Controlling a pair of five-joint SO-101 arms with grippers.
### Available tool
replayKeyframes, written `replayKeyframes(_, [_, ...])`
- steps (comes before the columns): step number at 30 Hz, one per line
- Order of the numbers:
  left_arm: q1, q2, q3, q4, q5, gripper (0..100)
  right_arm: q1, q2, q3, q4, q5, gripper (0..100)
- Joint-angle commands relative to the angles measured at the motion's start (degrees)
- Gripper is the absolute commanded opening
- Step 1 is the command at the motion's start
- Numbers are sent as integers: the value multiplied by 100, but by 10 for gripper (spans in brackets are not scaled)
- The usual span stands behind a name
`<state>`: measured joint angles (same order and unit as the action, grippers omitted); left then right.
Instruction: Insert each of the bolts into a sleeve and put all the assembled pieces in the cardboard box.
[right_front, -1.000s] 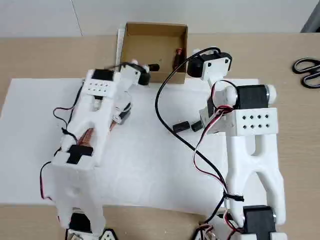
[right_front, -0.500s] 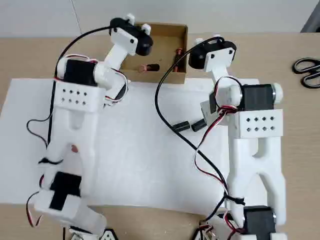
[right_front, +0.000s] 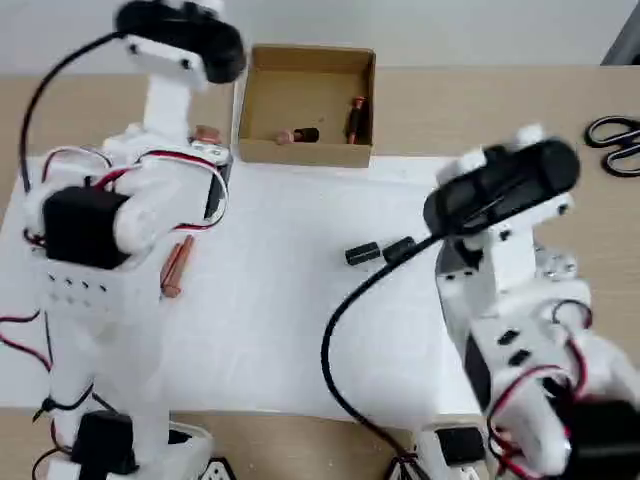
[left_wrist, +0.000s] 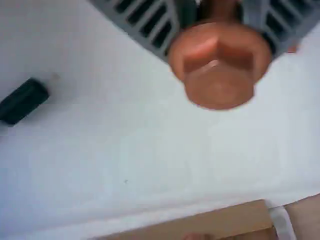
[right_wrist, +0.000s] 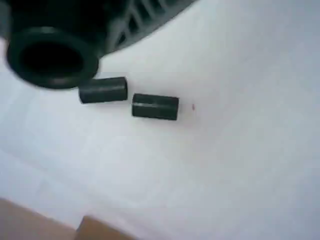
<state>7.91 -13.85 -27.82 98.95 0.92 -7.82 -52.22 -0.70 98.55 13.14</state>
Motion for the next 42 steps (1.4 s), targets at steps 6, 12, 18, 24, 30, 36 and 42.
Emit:
replayKeyframes(6, [571,-202,374,-976,1152,5,-804,-1253,3138,-1947,-1160,7])
replayKeyframes(12, [1002,-501,514,-1143,1530,5,-1174,-2580,4941,-3451,-1160,5])
replayKeyframes(18, [1002,-870,1130,-1846,2136,5,-1174,-3486,6268,-3960,-1169,4])
replayKeyframes(24, [1002,-2303,1868,-2215,2127,5,-1191,-4013,6470,-3916,-1178,4])
replayKeyframes(30, [1011,-3429,3424,-2778,2127,5,-1200,-4295,6769,-3952,-1204,4])
replayKeyframes(36, [1538,-4053,5429,-4396,2136,5,-1666,-4523,6954,-3952,-1204,4])
replayKeyframes(42, [2207,-4457,6598,-5257,2136,5,-1886,-4848,7270,-3952,-1204,4])
